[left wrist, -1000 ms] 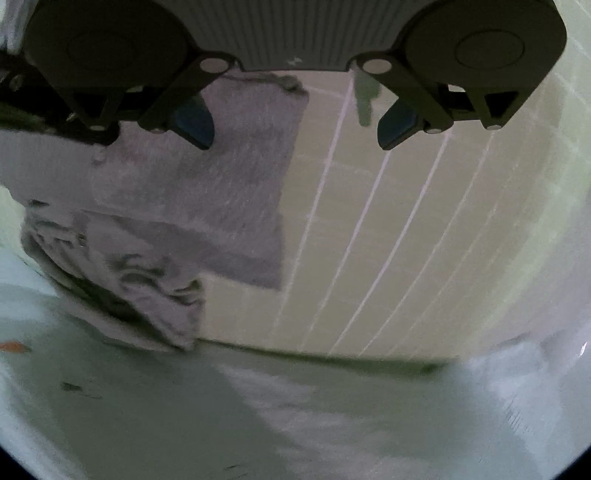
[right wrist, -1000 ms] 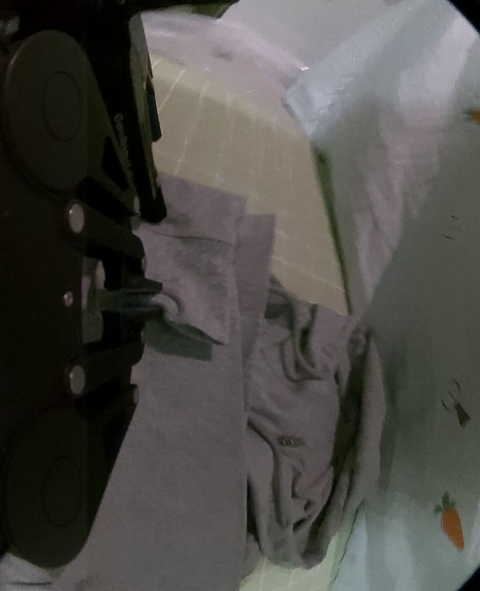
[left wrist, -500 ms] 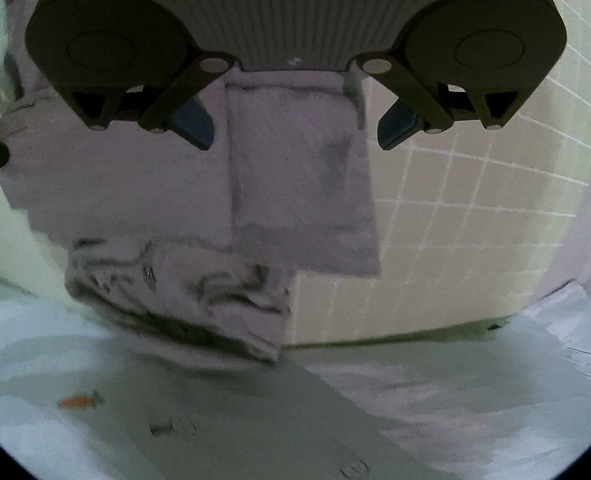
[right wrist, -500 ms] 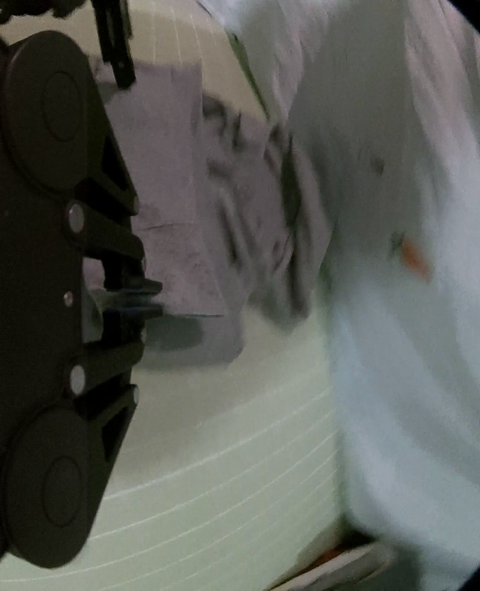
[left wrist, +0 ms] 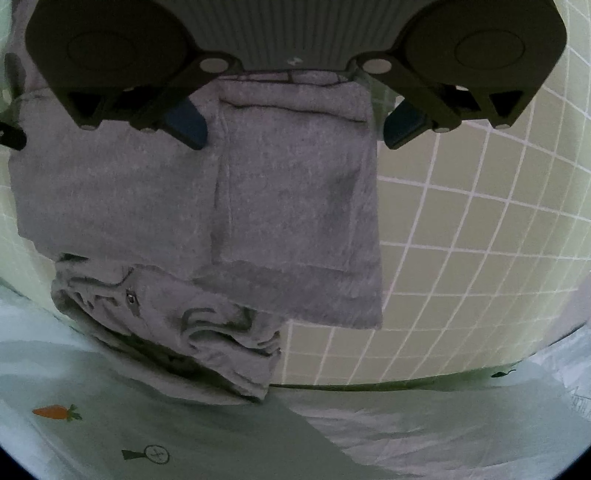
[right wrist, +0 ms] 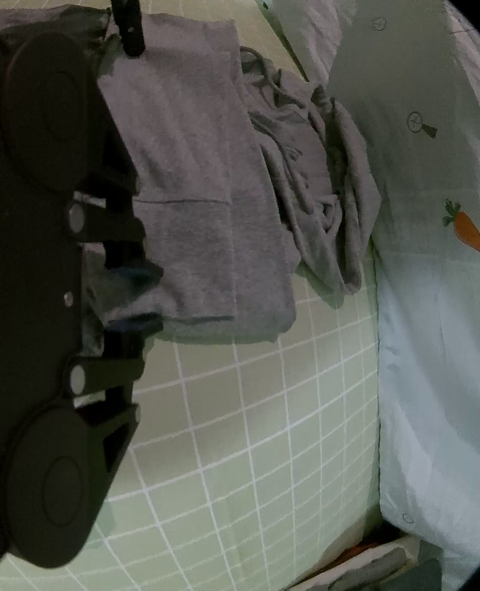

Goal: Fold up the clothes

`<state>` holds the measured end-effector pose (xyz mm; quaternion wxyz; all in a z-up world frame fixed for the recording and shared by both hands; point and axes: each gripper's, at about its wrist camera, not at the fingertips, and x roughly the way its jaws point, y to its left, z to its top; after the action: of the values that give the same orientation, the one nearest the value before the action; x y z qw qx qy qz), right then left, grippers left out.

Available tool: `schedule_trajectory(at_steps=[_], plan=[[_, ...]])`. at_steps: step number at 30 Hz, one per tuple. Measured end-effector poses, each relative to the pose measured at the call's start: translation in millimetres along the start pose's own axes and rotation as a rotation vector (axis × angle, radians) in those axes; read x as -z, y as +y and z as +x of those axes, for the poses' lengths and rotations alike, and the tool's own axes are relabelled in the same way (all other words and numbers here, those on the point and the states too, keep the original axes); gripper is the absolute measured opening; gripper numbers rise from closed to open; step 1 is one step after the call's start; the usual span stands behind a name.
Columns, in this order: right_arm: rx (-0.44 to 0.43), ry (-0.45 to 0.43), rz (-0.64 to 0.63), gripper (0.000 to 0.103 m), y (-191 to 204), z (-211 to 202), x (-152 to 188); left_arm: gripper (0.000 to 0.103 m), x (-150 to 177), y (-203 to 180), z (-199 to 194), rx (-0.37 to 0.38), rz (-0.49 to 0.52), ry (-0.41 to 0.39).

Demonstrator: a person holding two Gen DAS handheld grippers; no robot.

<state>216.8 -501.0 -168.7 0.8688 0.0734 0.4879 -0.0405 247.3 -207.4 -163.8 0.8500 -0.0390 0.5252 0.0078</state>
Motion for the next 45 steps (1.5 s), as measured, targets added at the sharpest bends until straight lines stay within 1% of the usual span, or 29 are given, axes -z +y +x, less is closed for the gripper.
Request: schedule_trajectory(at_steps=[1,2,3,4,6,8,11,16,19,22,24,25,26,28,29,30,32,34,37,39,40,43,45], plan=[[0.007,0.001,0.006,0.044,-0.7,0.6,-1.8,0.101,-1.7,0.0,-2.4,-0.004,0.003,-0.005],[0.015,0.003,0.011,0.056,-1.4,1.2,-3.5,0.101,-4.5,0.4,-6.1,-0.009,0.005,-0.018],[0.020,-0.001,0.018,0.063,-2.6,0.9,-5.6,0.101,-7.6,0.8,-10.2,-0.012,0.006,-0.034],[0.022,-0.016,0.025,0.065,-4.8,-1.1,-8.2,0.101,-12.0,2.6,-14.4,-0.007,0.001,-0.052],[0.025,-0.047,0.040,0.076,-9.2,-5.0,-13.9,0.101,-23.5,7.6,-22.0,0.013,-0.018,-0.092],[0.025,-0.084,0.048,0.078,-12.4,-7.5,-22.6,0.101,-38.0,13.5,-28.1,0.035,-0.050,-0.136],[0.031,-0.129,0.036,0.078,-14.9,-2.5,-43.8,0.101,-69.6,18.0,-25.9,0.057,-0.084,-0.184],[0.063,-0.183,-0.005,0.078,-15.9,19.9,-85.8,0.099,-123.9,14.1,0.2,0.027,-0.084,-0.231],[0.052,-0.203,-0.025,0.077,-13.4,39.7,-112.3,0.098,-151.0,9.1,18.8,0.049,-0.071,-0.241],[0.038,-0.206,-0.077,0.071,-6.1,61.9,-132.2,0.091,-171.2,0.7,41.9,0.075,-0.041,-0.223],[0.038,-0.189,-0.126,0.061,0.5,80.2,-142.4,0.080,-183.3,-5.7,58.7,0.089,-0.016,-0.202],[0.038,-0.179,-0.150,0.058,3.9,89.5,-146.9,0.078,-187.6,-8.9,66.0,0.093,-0.005,-0.190],[0.034,-0.168,-0.171,0.052,6.9,97.8,-150.2,0.074,-189.7,-12.1,71.9,0.095,0.006,-0.179],[0.023,-0.146,-0.209,0.040,11.9,110.3,-154.3,0.055,-192.4,-18.2,82.8,0.096,0.028,-0.160],[0.016,-0.141,-0.232,0.022,14.1,113.8,-154.7,0.028,-193.2,-20.8,86.1,0.097,0.034,-0.153],[0.014,-0.151,-0.248,0.007,15.7,113.7,-153.9,0.010,-192.7,-22.2,85.8,0.096,0.032,-0.154],[0.012,-0.195,-0.262,0.007,16.2,103.7,-151.1,0.009,-189.7,-23.5,79.5,0.089,0.019,-0.173],[0.011,-0.251,-0.268,0.007,15.3,87.7,-147.3,0.009,-183.7,-23.4,60.6,0.081,0.006,-0.212],[0.024,-0.344,-0.297,0.006,14.8,49.4,-138.5,0.009,-167.6,-22.2,15.5,0.081,0.005,-0.315],[0.024,-0.393,-0.298,0.006,12.9,22.2,-129.8,0.009,-152.1,-20.0,-17.2,0.060,0.024,-0.390],[0.022,-0.415,-0.295,0.006,11.9,8.7,-124.8,0.009,-143.0,-17.5,-30.2,0.057,0.024,-0.412],[0.005,-0.460,-0.258,0.006,7.6,-30.2,-103.3,0.009,-114.5,-9.5,-66.2,0.052,0.016,-0.464],[-0.003,-0.476,-0.231,0.006,5.2,-51.9,-85.3,0.009,-93.0,-4.5,-78.5,0.044,0.016,-0.464]])
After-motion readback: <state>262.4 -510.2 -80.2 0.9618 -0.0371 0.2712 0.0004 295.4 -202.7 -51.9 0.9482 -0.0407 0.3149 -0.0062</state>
